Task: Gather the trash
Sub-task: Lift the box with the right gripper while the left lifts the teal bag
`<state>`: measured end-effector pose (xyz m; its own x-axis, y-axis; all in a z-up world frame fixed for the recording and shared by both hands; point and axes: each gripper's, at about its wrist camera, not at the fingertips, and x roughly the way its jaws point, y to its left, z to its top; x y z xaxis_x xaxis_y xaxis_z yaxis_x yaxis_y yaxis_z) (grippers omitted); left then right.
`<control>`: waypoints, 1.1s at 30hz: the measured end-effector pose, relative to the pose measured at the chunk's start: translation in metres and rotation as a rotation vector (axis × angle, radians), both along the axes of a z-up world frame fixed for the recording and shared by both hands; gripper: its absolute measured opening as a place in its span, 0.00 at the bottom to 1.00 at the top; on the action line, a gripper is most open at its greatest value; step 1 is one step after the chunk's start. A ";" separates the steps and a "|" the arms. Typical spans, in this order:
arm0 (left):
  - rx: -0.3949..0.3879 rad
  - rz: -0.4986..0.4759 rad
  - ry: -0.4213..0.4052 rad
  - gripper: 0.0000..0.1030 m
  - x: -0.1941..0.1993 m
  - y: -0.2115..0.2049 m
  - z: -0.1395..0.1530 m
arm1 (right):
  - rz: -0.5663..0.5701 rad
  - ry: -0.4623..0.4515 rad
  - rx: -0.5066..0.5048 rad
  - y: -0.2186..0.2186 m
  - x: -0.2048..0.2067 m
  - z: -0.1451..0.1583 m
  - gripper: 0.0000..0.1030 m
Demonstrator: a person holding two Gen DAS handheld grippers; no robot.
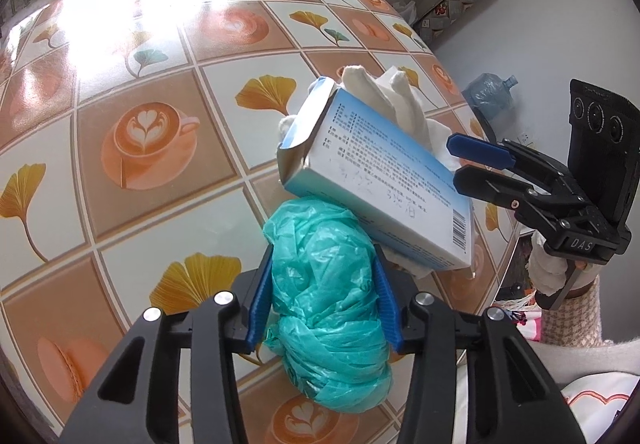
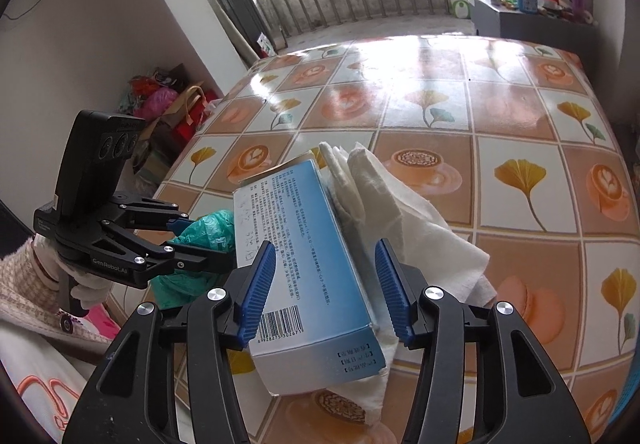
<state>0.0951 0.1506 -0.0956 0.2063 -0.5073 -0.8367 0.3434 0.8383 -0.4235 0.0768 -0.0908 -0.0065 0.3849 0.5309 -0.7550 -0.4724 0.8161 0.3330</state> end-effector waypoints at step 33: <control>0.035 0.115 0.010 0.51 0.005 0.046 0.005 | 0.199 -0.077 -0.310 0.060 -0.019 -0.020 0.78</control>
